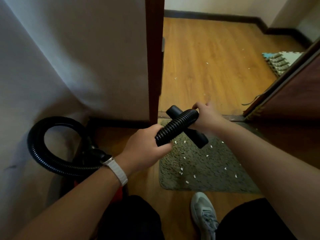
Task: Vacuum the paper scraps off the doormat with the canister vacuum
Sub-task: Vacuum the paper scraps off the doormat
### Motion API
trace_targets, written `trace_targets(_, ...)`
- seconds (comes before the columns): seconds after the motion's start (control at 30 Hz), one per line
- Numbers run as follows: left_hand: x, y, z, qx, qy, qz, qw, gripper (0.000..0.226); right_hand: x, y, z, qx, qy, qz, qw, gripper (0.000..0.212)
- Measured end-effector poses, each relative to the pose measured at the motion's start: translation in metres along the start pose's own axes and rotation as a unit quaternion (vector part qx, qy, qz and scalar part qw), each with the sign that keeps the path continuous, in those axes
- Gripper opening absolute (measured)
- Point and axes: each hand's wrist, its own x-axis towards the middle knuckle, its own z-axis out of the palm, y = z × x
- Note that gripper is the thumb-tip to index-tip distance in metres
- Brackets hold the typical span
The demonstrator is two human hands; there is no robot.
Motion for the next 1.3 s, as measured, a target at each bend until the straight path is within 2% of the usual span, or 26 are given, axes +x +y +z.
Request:
trace_targets(0.07,-0.004,0.006,0.002,-0.008,-0.003,0.016,1.0,0.019,-0.006,0.004,-0.002,0.098,-0.038,0.051,0.993,0.052)
trace_targets(0.1,-0.006,0.008,0.002,-0.012,-0.004,0.023,1.0,0.019,-0.013,0.006,-0.004,0.194,-0.051,0.083,0.976,0.049)
trace_targets(0.13,-0.008,0.011,0.002,-0.014,-0.009,0.031,0.999,0.019,-0.021,0.008,-0.008,0.313,-0.058,0.116,0.941,0.048)
trace_targets(0.2,-0.015,0.018,0.001,-0.003,-0.038,0.053,0.998,0.019,-0.042,0.014,-0.018,0.536,-0.06,0.158,0.827,0.045)
trace_targets(0.23,-0.019,0.022,0.002,0.013,-0.061,0.069,0.996,0.021,-0.052,0.019,-0.023,0.6,-0.058,0.168,0.78,0.041)
trace_targets(0.27,-0.025,0.026,0.004,0.037,-0.086,0.089,0.992,0.022,-0.063,0.024,-0.028,0.637,-0.057,0.176,0.748,0.037)
trace_targets(0.33,-0.034,0.032,0.011,0.103,-0.121,0.145,0.976,0.028,-0.075,0.039,-0.032,0.659,-0.058,0.203,0.722,0.035)
trace_targets(0.43,-0.038,0.031,0.032,0.191,-0.13,0.208,0.95,0.034,-0.067,0.061,-0.026,0.62,-0.073,0.245,0.742,0.043)
trace_targets(0.6,-0.028,0.018,0.085,0.264,-0.172,0.195,0.929,0.031,-0.048,0.1,0.005,0.487,-0.077,0.284,0.822,0.035)
trace_targets(0.7,-0.018,0.007,0.121,0.307,-0.183,0.151,0.922,0.034,-0.03,0.128,0.029,0.384,-0.057,0.27,0.881,0.033)
trace_targets(0.77,-0.013,-0.002,0.143,0.348,-0.202,0.103,0.909,0.036,-0.018,0.145,0.043,0.312,-0.043,0.227,0.921,0.032)
trace_targets(0.87,-0.008,-0.019,0.16,0.38,-0.245,0.022,0.892,0.027,0.0,0.177,0.053,0.202,-0.066,0.156,0.965,0.042)
trace_targets(0.97,-0.009,-0.032,0.153,0.395,-0.233,-0.055,0.887,0.026,0.014,0.216,0.049,0.164,-0.072,0.119,0.977,0.044)
trace_targets(1.03,-0.002,-0.031,0.144,0.412,-0.211,-0.066,0.884,0.028,0.018,0.234,0.043,0.188,-0.078,0.104,0.974,0.045)
trace_targets(1.1,0.017,-0.025,0.136,0.438,-0.186,-0.012,0.88,0.032,0.021,0.242,0.04,0.22,-0.084,0.085,0.968,0.046)
trace_targets(1.2,0.049,-0.013,0.129,0.456,-0.088,0.091,0.881,0.033,0.028,0.238,0.043,0.238,-0.101,0.058,0.964,0.04)
trace_targets(1.3,0.061,-0.01,0.126,0.419,0.004,0.097,0.903,0.035,0.03,0.238,0.058,0.204,-0.131,0.065,0.968,0.037)
